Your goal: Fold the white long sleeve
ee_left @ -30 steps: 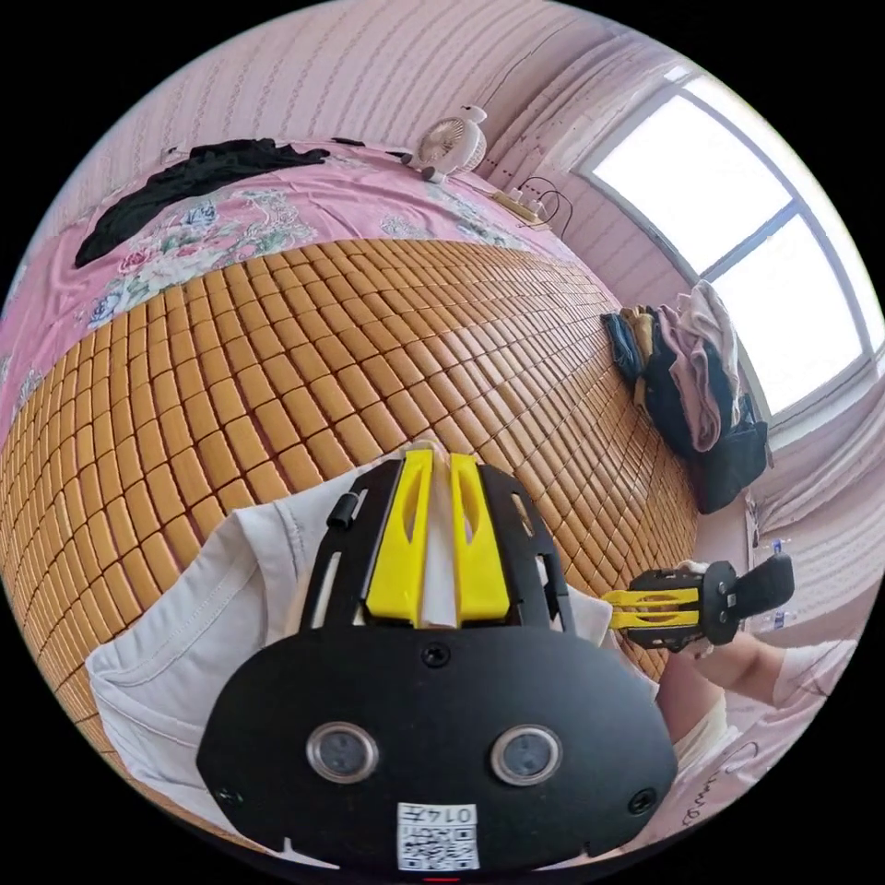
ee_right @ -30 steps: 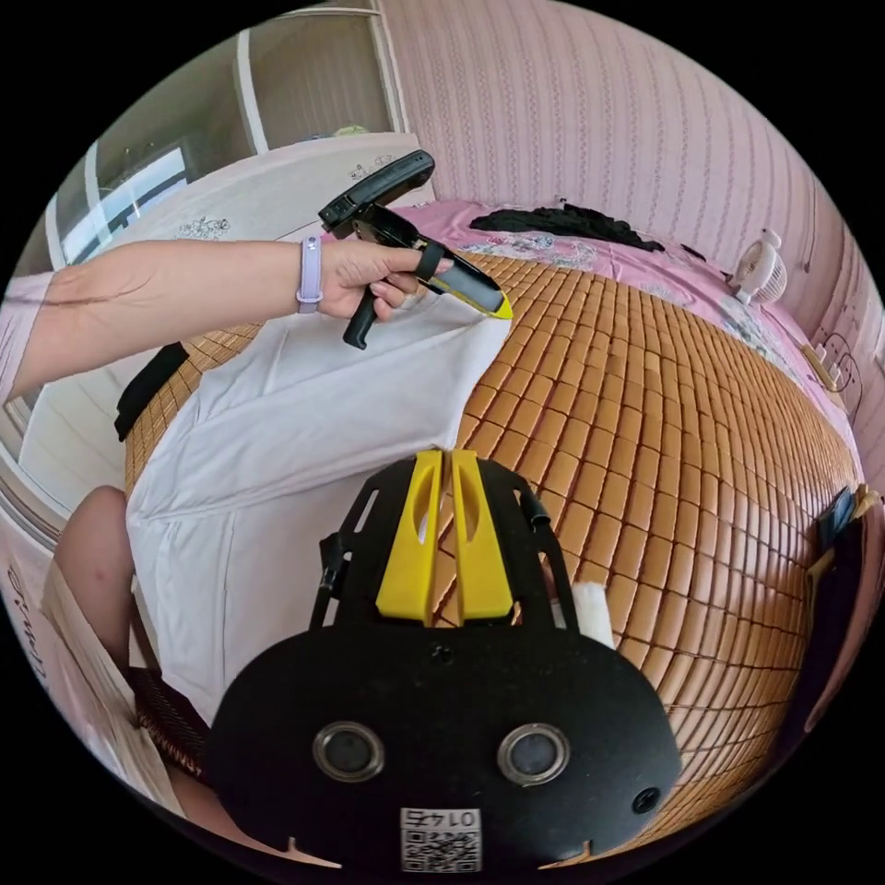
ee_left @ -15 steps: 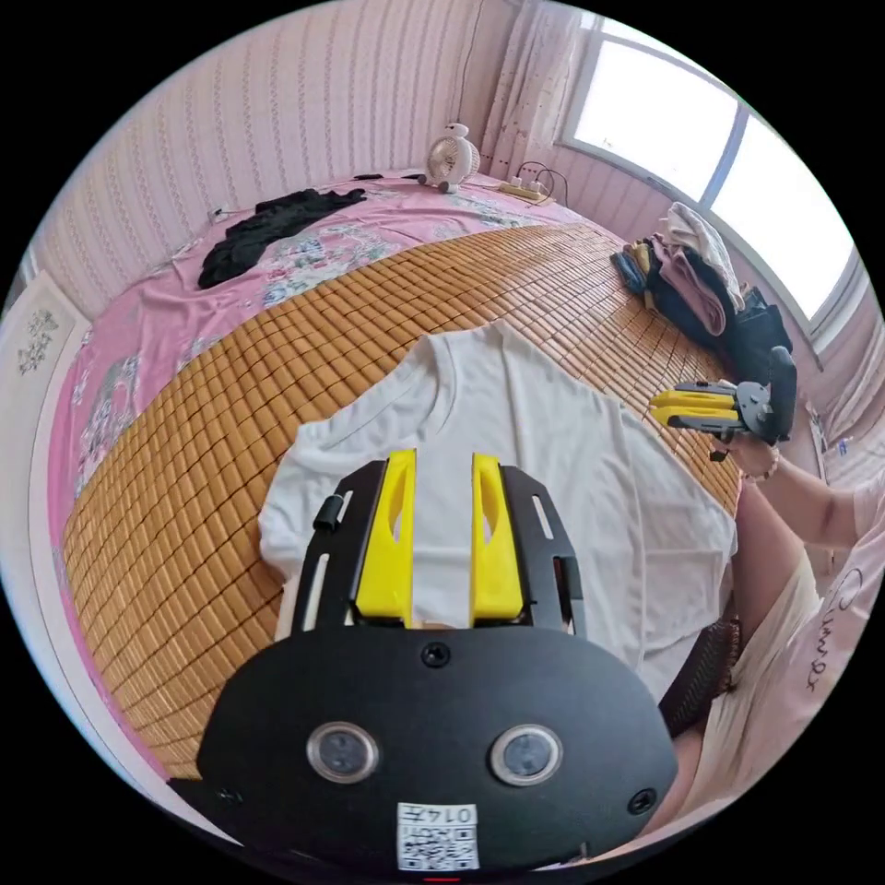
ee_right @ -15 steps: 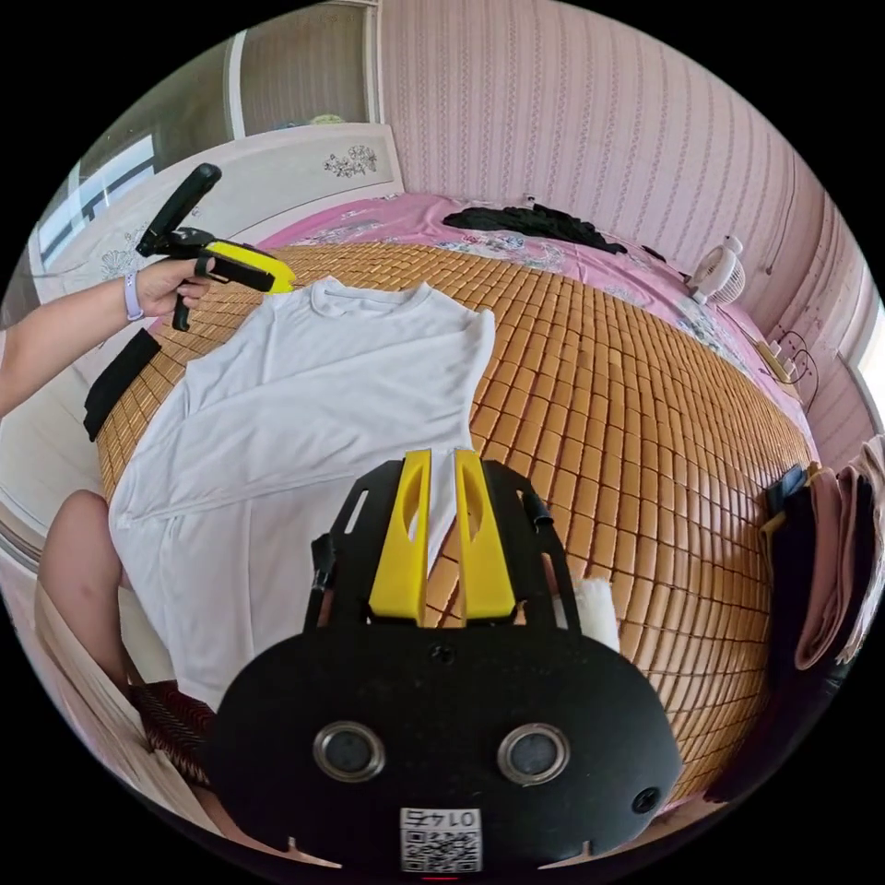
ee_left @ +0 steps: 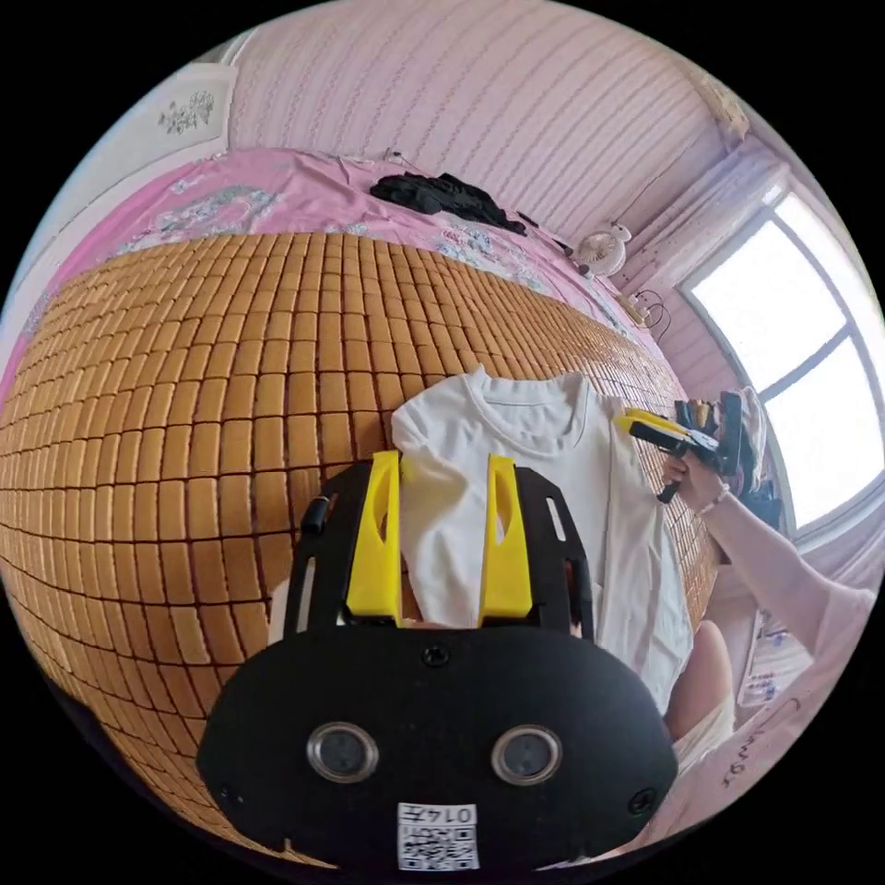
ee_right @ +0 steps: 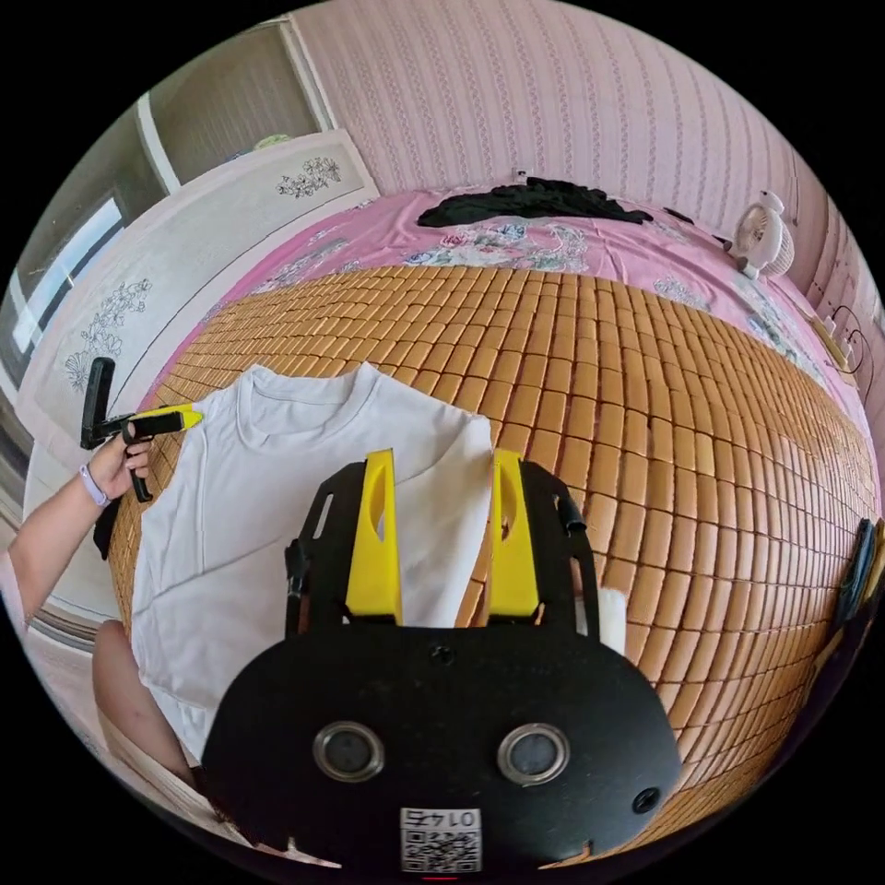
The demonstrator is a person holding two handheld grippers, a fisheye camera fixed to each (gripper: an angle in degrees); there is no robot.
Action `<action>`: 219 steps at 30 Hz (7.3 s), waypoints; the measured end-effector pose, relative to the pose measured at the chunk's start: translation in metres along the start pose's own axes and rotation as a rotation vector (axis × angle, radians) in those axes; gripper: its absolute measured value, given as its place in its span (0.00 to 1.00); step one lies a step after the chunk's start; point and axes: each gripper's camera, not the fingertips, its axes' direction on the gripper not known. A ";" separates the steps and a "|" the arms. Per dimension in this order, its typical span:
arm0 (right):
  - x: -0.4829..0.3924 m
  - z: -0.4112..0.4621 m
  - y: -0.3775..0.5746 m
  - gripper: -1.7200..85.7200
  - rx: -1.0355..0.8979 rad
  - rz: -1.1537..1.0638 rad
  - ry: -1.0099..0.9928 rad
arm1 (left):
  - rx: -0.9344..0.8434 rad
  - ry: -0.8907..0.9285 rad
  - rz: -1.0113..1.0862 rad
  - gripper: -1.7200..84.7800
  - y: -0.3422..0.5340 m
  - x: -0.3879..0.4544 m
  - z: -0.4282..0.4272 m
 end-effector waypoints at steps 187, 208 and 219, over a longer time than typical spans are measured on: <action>-0.172 -0.110 0.127 0.15 -0.190 -0.125 0.033 | -0.273 0.026 0.098 0.16 0.405 0.261 -0.126; -0.212 -0.049 0.102 0.05 -0.295 -0.268 -0.148 | -0.248 -0.011 0.047 0.11 0.424 0.239 -0.126; -0.204 -0.176 0.178 0.04 0.002 -0.254 -0.230 | -0.256 -0.082 0.175 0.06 0.438 0.268 -0.141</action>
